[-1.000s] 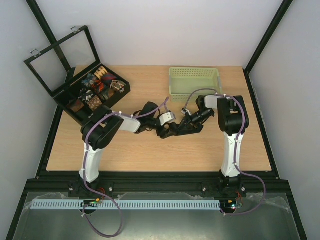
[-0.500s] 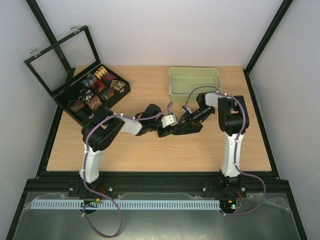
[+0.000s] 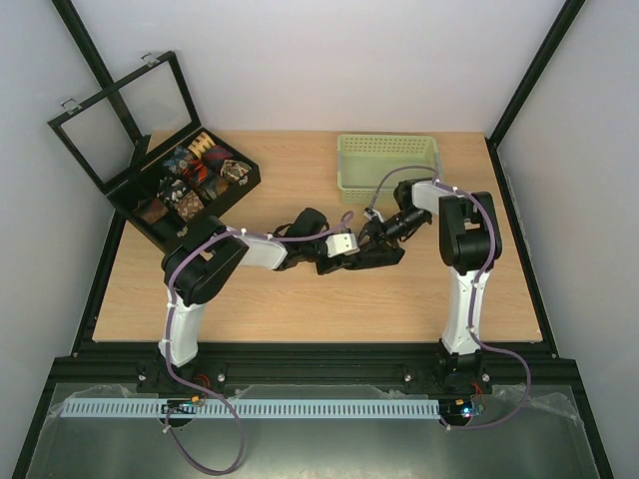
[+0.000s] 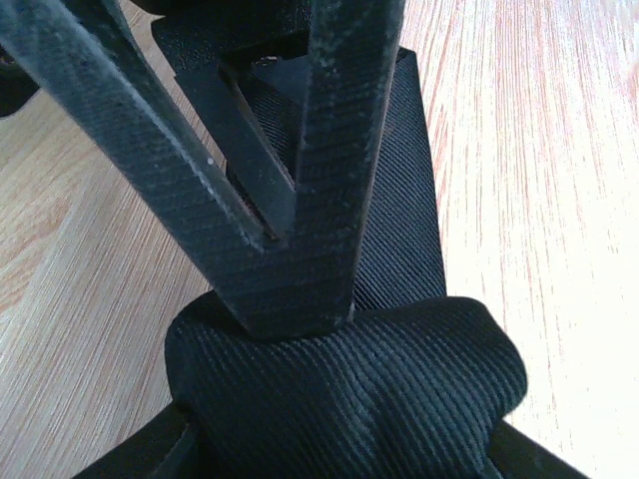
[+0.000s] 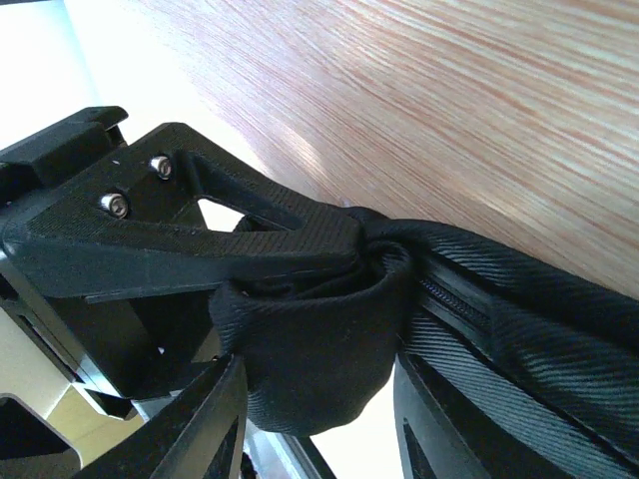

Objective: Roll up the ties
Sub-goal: Roll the tie at the center of the board.

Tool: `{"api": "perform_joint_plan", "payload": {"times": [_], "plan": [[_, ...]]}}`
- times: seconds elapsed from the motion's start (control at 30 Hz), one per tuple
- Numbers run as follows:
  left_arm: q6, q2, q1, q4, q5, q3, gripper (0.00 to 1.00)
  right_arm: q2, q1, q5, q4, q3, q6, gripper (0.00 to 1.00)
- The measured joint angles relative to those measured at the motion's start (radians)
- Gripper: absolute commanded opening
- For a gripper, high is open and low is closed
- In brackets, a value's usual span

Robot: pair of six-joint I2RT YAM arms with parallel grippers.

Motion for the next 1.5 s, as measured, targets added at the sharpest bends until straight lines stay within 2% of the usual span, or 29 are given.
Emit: {"api": "perform_joint_plan", "payload": {"times": [0.17,0.47,0.53,0.63,0.67,1.07,1.4,1.5], "plan": [[0.014,-0.002,-0.003,-0.024,-0.013,0.010,0.44,-0.028,-0.003,-0.002,-0.001,-0.001,0.010,0.47],[0.025,-0.002,-0.008,-0.053,-0.023,0.023,0.45,-0.050,0.054,0.047,0.061,-0.008,0.063,0.35],[0.029,-0.002,-0.008,-0.061,-0.024,0.026,0.45,-0.050,0.072,0.075,0.080,-0.015,0.069,0.25],[0.035,-0.002,-0.008,-0.073,-0.024,0.028,0.45,-0.050,0.082,0.097,0.100,-0.022,0.082,0.03],[0.036,-0.002,-0.008,-0.074,-0.024,0.029,0.46,-0.051,0.080,0.097,0.105,-0.024,0.084,0.02],[-0.003,-0.013,0.016,-0.058,0.024,0.002,0.97,-0.056,0.023,0.103,0.130,-0.082,0.050,0.01],[-0.121,-0.062,0.031,0.034,0.134,-0.063,0.99,-0.024,-0.006,0.097,0.158,-0.115,0.037,0.02],[-0.157,-0.041,0.026,0.074,0.145,-0.051,0.93,-0.024,-0.010,0.084,0.167,-0.122,0.046,0.01]]}}
